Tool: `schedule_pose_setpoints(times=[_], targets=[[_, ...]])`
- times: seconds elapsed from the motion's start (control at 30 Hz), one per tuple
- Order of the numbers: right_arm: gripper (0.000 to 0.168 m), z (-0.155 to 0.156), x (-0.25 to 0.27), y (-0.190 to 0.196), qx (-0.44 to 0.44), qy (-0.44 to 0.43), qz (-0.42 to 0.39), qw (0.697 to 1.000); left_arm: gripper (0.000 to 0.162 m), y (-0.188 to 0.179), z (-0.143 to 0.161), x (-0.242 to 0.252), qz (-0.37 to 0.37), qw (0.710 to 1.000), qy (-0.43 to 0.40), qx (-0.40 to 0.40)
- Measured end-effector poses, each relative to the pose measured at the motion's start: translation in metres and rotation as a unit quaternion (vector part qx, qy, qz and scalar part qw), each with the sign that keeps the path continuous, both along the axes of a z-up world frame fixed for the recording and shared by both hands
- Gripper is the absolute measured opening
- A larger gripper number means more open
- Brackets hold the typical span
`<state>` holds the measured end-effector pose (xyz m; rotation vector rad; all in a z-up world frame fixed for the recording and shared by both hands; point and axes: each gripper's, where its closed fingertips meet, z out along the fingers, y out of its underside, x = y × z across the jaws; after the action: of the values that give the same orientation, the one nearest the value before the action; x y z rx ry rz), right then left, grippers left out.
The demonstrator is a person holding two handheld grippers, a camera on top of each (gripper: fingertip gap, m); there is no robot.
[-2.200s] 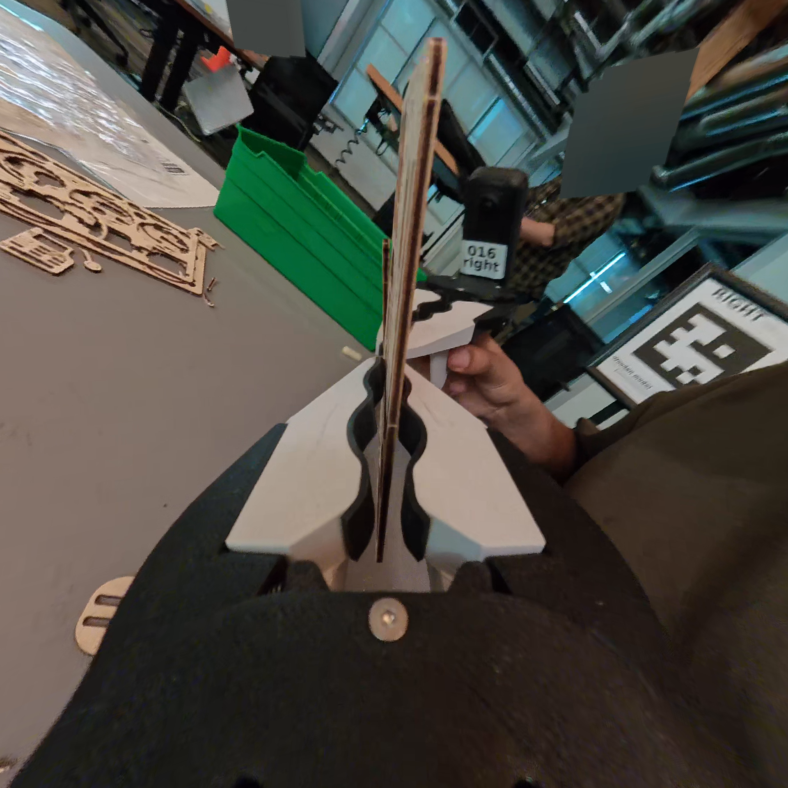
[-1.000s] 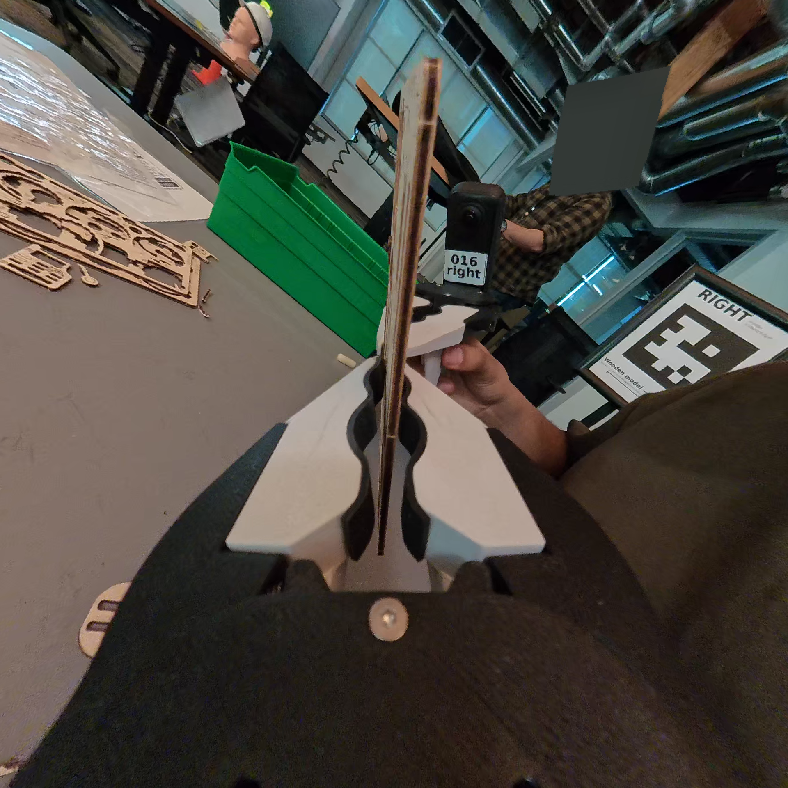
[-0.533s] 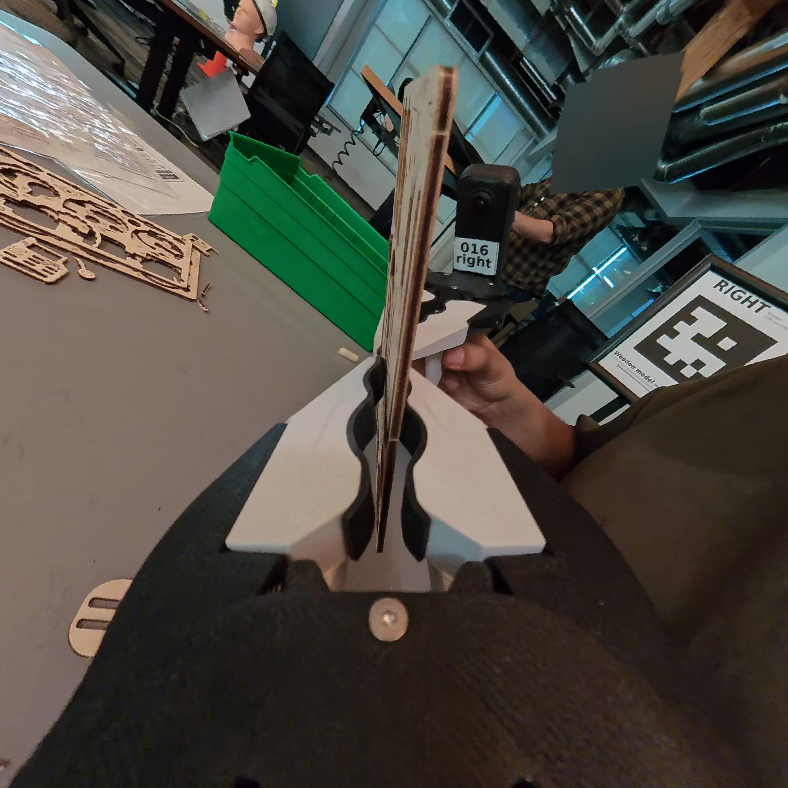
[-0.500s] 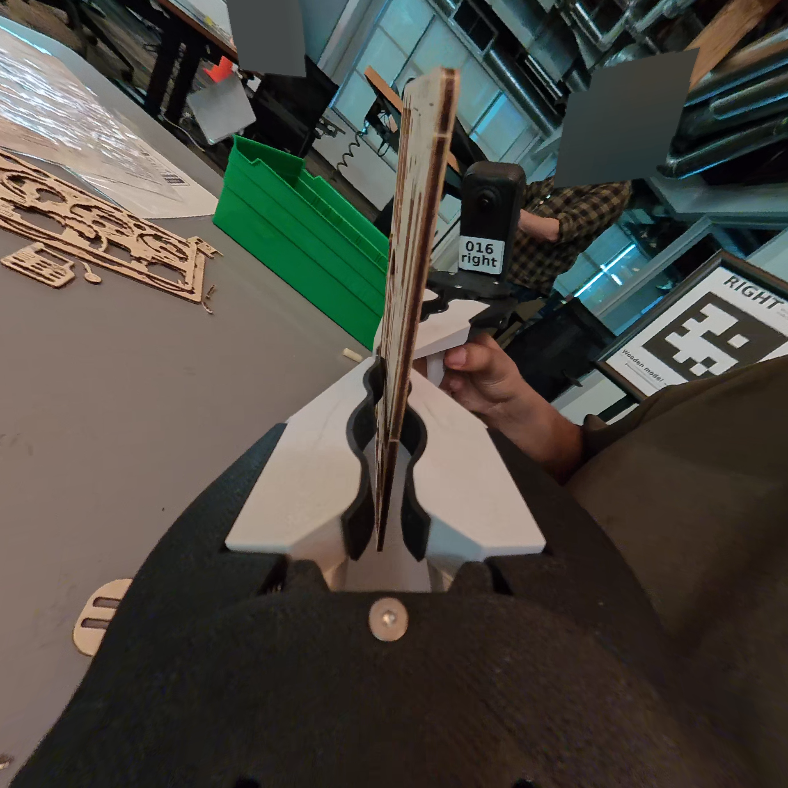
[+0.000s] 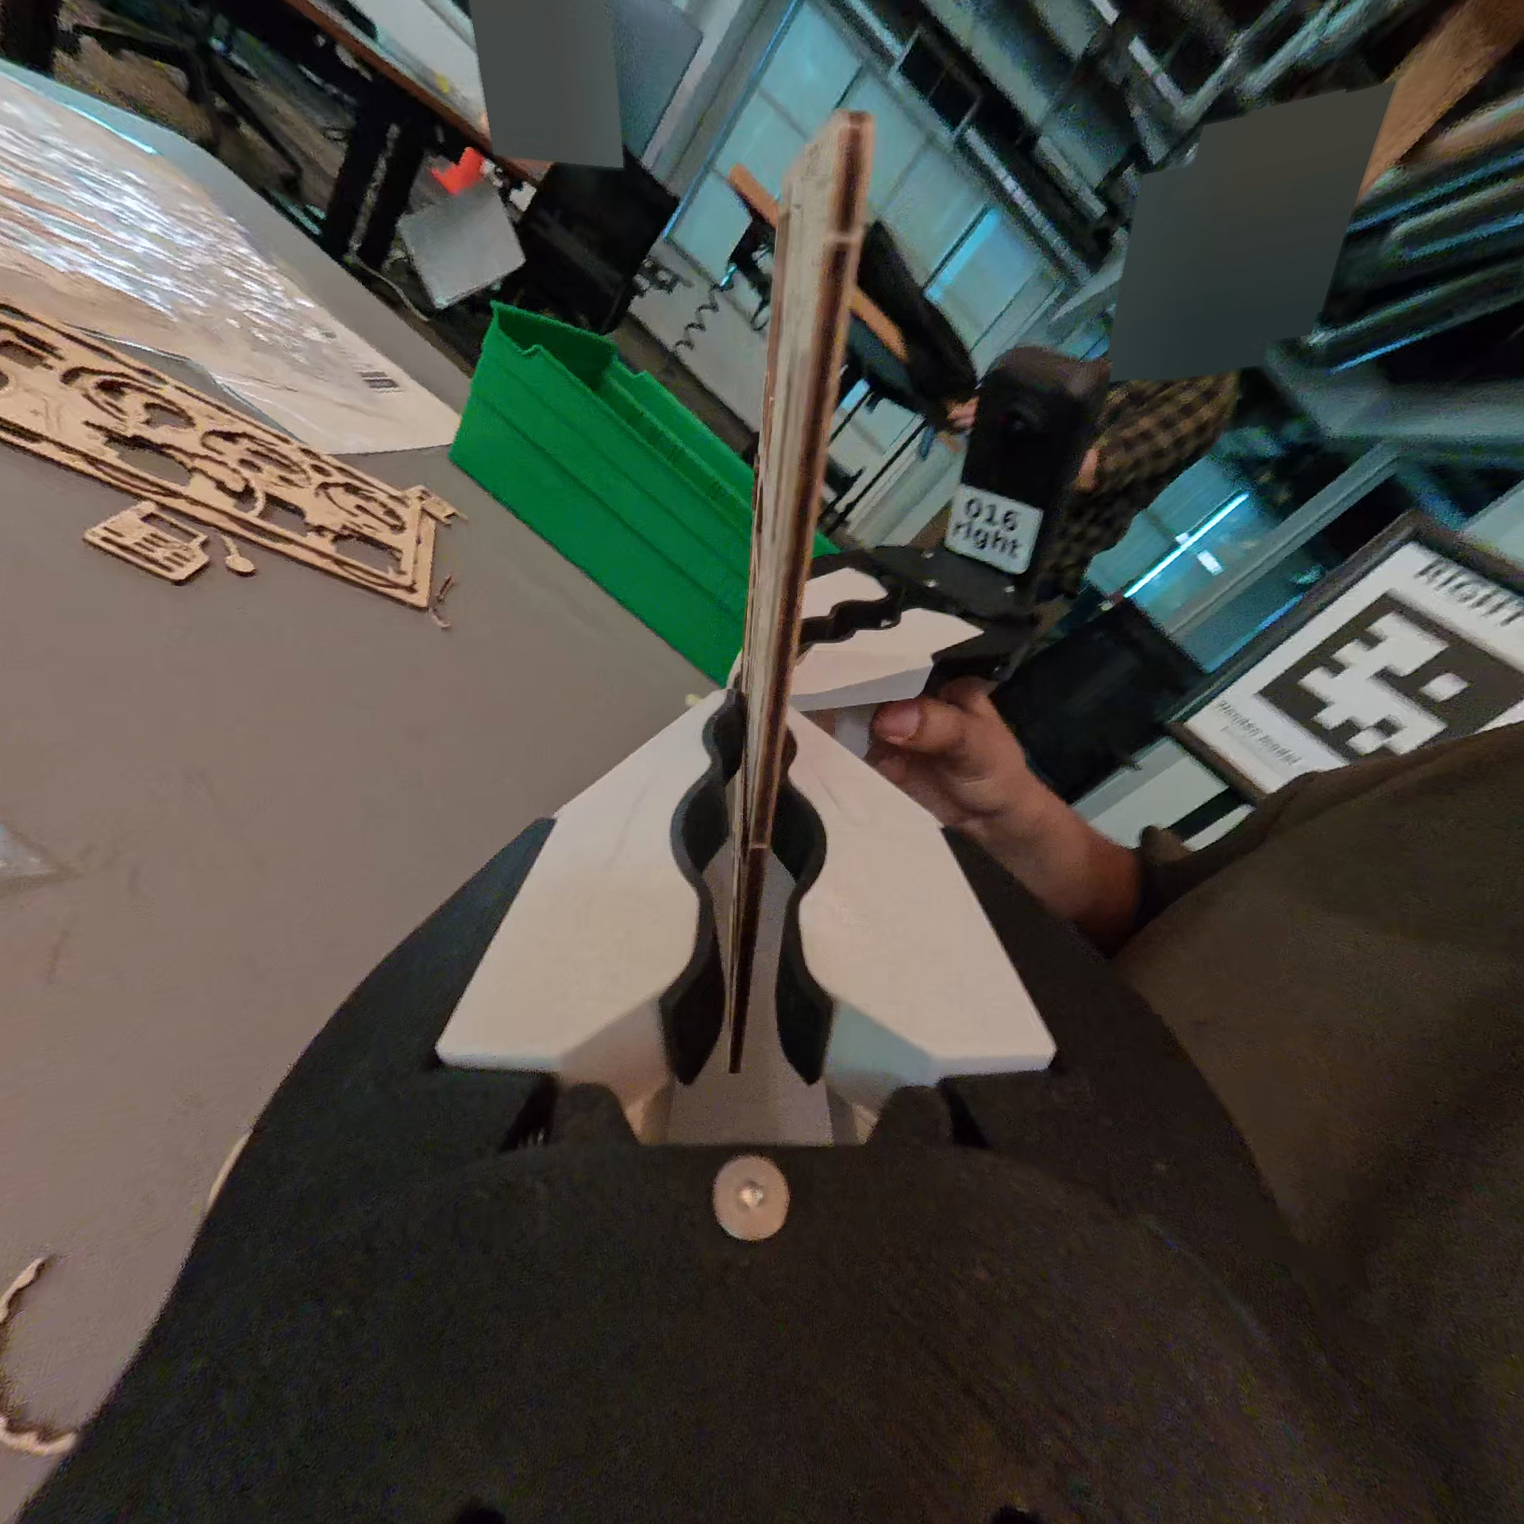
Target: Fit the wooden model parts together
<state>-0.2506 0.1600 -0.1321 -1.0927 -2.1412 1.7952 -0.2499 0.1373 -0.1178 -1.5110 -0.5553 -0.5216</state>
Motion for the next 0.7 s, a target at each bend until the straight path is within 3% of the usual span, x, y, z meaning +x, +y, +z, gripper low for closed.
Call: schedule_pose_setpoints(times=[0.23,0.47,0.7], targets=[[0.032,0.026,-0.005,0.014,-0.115,0.01,-0.009,0.993,0.002,0.006,-0.007,0.013,-0.032,0.999,0.01,-0.018],[0.002,0.022,0.001,0.01,-0.07,0.014,0.0,0.997,0.003,0.012,-0.014,0.028,-0.054,0.997,0.038,-0.045],[0.001,0.016,0.002,0.012,-0.042,0.006,-0.005,0.999,0.003,0.014,-0.019,0.031,-0.04,0.988,0.118,-0.086]])
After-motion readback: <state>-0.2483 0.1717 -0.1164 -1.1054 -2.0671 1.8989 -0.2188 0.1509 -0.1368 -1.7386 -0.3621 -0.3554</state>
